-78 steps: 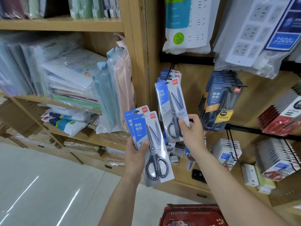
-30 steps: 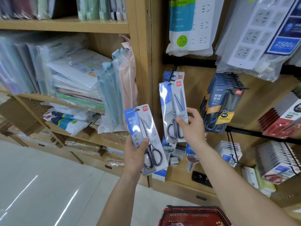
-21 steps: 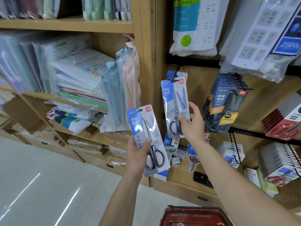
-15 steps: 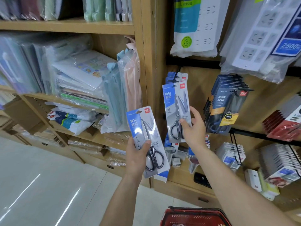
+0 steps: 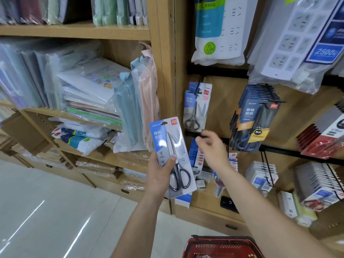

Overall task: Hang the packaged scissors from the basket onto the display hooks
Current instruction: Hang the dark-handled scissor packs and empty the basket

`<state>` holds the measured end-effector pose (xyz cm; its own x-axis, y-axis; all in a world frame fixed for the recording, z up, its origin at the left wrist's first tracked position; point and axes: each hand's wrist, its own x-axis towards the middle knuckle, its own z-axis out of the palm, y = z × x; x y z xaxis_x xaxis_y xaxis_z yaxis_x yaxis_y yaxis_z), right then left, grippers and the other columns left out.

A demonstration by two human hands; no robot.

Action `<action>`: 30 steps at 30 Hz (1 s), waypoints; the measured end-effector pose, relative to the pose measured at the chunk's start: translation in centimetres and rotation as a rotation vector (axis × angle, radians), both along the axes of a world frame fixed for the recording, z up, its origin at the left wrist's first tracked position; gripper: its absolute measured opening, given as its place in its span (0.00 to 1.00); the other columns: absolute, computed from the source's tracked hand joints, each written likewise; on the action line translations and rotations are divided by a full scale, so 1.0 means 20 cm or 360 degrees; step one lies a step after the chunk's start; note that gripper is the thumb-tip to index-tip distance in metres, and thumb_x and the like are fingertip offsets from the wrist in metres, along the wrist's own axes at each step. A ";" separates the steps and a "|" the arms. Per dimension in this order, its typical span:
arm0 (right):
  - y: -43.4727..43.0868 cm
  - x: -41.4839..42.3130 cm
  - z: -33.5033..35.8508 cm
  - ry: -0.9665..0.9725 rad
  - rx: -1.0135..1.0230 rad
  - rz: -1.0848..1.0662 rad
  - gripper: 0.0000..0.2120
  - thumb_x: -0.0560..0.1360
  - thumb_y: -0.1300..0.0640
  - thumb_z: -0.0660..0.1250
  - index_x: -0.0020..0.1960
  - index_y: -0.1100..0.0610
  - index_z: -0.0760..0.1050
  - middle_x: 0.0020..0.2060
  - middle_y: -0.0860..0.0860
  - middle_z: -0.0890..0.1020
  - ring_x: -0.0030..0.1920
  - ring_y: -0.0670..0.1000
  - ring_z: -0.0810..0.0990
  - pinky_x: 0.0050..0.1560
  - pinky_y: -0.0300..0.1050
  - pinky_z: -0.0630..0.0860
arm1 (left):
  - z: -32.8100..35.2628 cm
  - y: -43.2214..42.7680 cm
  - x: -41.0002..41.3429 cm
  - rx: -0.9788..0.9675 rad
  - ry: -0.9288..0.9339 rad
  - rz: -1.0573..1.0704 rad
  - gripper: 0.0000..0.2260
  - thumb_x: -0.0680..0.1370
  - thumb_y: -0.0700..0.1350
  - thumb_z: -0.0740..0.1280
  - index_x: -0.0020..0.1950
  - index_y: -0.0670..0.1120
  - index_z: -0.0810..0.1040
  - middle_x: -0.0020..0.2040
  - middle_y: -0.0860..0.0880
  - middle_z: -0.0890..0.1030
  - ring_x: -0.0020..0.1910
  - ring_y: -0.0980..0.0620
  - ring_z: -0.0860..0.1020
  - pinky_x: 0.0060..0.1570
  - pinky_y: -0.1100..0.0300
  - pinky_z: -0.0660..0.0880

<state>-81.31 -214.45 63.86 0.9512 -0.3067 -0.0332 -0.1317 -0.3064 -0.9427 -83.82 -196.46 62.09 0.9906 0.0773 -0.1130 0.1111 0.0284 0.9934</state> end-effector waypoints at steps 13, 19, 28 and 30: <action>-0.05 -0.14 -0.02 -0.0188 0.0194 -0.0002 0.23 0.77 0.63 0.73 0.65 0.43 0.71 0.54 0.43 0.85 0.53 0.43 0.84 0.52 0.44 0.81 | 0.08 -0.05 0.08 0.0441 -0.0198 -0.0269 0.23 0.81 0.47 0.71 0.76 0.49 0.71 0.58 0.56 0.80 0.53 0.64 0.78 0.49 0.71 0.73; -0.11 -0.08 -0.03 -0.0196 0.0127 -0.0025 0.24 0.79 0.62 0.71 0.69 0.45 0.71 0.53 0.40 0.84 0.49 0.35 0.82 0.48 0.34 0.79 | 0.11 0.00 0.08 0.0636 -0.0240 -0.0258 0.12 0.82 0.46 0.70 0.65 0.49 0.80 0.57 0.58 0.82 0.51 0.67 0.78 0.43 0.78 0.73; -0.09 -0.02 -0.07 -0.0263 -0.0019 -0.0079 0.29 0.80 0.61 0.69 0.77 0.47 0.66 0.61 0.45 0.82 0.60 0.45 0.81 0.52 0.32 0.76 | 0.10 0.04 0.07 0.0764 -0.0242 -0.0241 0.08 0.81 0.47 0.70 0.61 0.50 0.81 0.51 0.59 0.83 0.48 0.62 0.80 0.50 0.63 0.78; -0.10 0.00 -0.08 -0.0273 -0.0038 -0.0077 0.28 0.80 0.60 0.69 0.77 0.47 0.67 0.61 0.43 0.82 0.60 0.44 0.81 0.57 0.39 0.78 | 0.10 0.06 0.07 0.0781 -0.0225 -0.0245 0.09 0.81 0.47 0.70 0.61 0.50 0.81 0.51 0.58 0.83 0.49 0.60 0.81 0.52 0.60 0.79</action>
<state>-81.36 -216.36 62.28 0.9265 -0.3507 0.1363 0.0155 -0.3262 -0.9452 -82.44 -195.29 64.03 0.9976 -0.0598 0.0352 -0.0584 -0.4493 0.8915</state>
